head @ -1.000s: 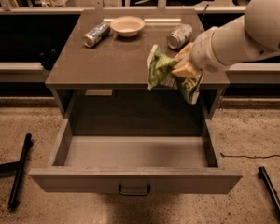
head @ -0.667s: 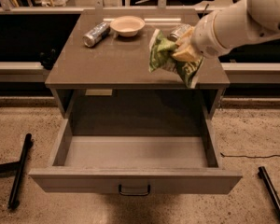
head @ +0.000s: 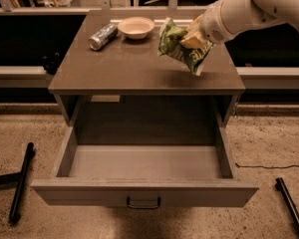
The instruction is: Pick green jalapeno chip bag from top drawer and place on counter
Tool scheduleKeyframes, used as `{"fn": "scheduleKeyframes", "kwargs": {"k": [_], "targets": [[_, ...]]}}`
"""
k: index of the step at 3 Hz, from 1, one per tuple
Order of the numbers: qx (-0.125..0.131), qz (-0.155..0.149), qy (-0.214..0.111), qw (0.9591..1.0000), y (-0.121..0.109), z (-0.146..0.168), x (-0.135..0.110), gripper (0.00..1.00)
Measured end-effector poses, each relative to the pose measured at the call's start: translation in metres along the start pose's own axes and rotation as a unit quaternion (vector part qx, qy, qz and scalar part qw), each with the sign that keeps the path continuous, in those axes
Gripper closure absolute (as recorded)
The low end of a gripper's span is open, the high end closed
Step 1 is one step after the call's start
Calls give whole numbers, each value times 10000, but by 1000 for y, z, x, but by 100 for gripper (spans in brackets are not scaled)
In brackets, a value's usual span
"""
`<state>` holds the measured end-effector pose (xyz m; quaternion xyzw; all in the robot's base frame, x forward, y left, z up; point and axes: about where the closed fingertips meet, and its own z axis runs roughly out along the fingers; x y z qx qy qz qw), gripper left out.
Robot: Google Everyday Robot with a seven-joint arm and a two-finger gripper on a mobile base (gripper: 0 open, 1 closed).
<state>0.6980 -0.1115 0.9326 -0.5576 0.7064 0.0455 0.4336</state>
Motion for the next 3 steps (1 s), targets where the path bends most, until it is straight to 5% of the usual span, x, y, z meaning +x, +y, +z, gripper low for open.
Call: {"fn": "scheduleKeyframes", "kwargs": {"k": [3], "targets": [[-96, 262, 4, 9996, -19, 24, 10, 12]]}}
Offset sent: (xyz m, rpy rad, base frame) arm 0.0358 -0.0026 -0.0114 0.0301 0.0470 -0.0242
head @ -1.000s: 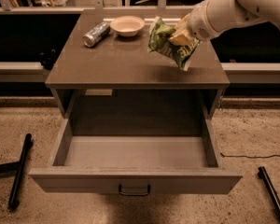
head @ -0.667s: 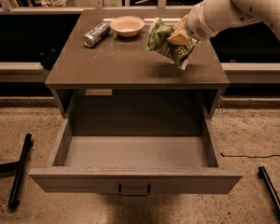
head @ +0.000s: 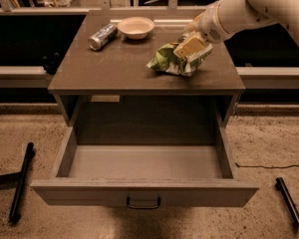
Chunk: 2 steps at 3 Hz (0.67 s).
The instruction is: Pick green jalapeno chip bag from top drawer and place on counter
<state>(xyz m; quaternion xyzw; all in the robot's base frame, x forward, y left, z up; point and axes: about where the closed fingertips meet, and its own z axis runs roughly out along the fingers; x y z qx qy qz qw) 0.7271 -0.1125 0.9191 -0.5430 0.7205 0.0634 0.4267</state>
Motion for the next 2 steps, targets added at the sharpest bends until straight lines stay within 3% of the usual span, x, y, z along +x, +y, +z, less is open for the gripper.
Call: {"fn": "scheduleKeyframes", "kwargs": {"k": [1, 2], "targets": [[158, 170, -36, 9997, -2, -13, 15, 0], [439, 414, -105, 9981, -3, -39, 38, 0]]}}
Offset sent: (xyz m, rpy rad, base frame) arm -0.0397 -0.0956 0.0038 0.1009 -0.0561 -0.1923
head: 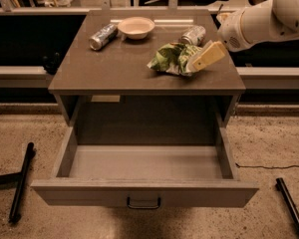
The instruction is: Pick green jalapeno chip bag from top drawer and place on counter
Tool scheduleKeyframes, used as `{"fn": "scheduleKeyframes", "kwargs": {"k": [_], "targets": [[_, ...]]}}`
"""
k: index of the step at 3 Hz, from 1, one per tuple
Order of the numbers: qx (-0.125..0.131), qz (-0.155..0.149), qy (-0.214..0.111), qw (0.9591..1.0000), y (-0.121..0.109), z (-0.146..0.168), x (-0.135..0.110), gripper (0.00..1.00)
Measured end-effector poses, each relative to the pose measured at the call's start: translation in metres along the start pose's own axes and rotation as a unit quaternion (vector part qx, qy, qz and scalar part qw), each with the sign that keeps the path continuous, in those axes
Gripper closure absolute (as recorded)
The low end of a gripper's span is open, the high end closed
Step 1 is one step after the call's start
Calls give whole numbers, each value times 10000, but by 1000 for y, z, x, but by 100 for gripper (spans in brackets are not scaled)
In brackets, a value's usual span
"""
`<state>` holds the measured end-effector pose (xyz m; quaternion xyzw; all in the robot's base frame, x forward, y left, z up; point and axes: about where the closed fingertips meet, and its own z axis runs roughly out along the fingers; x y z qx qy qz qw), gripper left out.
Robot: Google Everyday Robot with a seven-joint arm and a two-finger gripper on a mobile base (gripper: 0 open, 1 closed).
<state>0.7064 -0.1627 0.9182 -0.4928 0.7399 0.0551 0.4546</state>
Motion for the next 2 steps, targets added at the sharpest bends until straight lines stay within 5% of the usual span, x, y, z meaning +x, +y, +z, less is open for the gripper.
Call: {"fn": "scheduleKeyframes", "kwargs": {"k": [1, 2], "targets": [[338, 408, -85, 9986, -3, -35, 26, 0], [548, 763, 173, 9954, -2, -68, 57, 0]]}}
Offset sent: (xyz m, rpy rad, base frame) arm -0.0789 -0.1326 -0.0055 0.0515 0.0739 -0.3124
